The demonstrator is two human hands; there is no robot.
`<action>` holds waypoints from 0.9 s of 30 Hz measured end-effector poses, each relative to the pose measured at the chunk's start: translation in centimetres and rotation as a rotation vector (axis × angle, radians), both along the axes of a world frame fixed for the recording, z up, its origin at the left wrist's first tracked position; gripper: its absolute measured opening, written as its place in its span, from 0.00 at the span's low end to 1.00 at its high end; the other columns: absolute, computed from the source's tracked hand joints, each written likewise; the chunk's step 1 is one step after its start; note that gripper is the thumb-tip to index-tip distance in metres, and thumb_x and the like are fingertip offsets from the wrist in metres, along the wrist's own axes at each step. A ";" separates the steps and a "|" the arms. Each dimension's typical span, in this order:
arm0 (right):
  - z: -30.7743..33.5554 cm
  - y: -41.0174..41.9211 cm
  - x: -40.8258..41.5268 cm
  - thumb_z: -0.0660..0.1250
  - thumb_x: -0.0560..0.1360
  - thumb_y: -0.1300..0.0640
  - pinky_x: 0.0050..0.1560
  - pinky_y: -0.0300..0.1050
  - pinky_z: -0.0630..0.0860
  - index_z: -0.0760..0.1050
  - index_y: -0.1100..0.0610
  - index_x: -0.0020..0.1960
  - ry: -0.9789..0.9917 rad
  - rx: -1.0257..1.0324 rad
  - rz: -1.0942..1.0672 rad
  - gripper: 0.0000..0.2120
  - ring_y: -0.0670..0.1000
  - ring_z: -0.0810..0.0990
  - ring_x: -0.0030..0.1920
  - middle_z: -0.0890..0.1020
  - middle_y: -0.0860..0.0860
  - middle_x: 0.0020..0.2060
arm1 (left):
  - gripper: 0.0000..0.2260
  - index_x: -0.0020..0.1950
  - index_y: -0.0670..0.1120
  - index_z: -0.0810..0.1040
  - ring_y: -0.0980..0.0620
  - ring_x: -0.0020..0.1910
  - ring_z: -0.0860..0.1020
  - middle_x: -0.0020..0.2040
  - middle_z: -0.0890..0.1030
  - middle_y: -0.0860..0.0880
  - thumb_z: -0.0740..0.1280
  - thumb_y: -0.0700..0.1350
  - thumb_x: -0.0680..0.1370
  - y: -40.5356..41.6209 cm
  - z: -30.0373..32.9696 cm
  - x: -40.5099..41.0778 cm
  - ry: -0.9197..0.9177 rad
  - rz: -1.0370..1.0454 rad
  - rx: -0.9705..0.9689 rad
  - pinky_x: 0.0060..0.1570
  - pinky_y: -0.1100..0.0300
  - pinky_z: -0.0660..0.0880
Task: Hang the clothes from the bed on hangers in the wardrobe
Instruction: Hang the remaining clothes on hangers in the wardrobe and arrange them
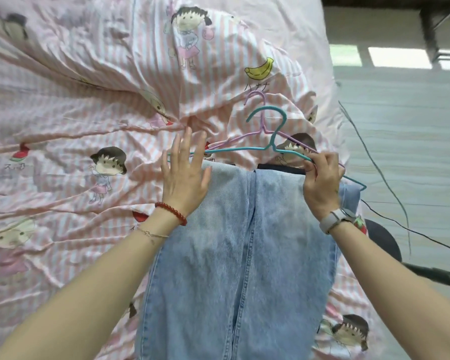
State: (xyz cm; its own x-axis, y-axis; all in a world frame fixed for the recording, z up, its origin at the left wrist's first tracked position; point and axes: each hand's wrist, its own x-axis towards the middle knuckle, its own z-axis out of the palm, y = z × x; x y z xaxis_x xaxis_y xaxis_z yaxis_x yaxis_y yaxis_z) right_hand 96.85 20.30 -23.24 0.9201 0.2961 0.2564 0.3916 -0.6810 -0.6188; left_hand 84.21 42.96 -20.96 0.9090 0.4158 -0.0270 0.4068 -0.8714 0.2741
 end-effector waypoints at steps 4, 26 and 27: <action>2.6 0.7 -0.7 0.56 0.74 0.58 0.47 0.46 0.56 0.76 0.63 0.47 -0.040 0.052 -0.008 0.12 0.53 0.70 0.43 0.75 0.62 0.41 | 0.22 0.75 0.53 0.56 0.50 0.73 0.56 0.71 0.65 0.50 0.55 0.51 0.81 0.8 1.7 0.8 0.172 -0.061 -0.106 0.68 0.37 0.41; 20.2 22.4 -32.2 0.61 0.74 0.52 0.47 0.47 0.65 0.81 0.60 0.45 -0.277 0.376 1.023 0.14 0.54 0.73 0.41 0.77 0.57 0.39 | 0.12 0.44 0.38 0.79 0.57 0.36 0.73 0.35 0.77 0.52 0.60 0.45 0.76 -1.5 17.4 -46.6 -0.630 1.001 -0.040 0.35 0.62 0.67; 20.7 22.8 -35.0 0.61 0.75 0.51 0.46 0.49 0.68 0.80 0.61 0.45 -0.252 0.381 1.101 0.14 0.53 0.73 0.41 0.77 0.57 0.38 | 0.14 0.43 0.37 0.79 0.57 0.36 0.73 0.36 0.77 0.52 0.60 0.46 0.75 -2.8 18.0 -49.4 -0.669 1.055 0.000 0.35 0.64 0.65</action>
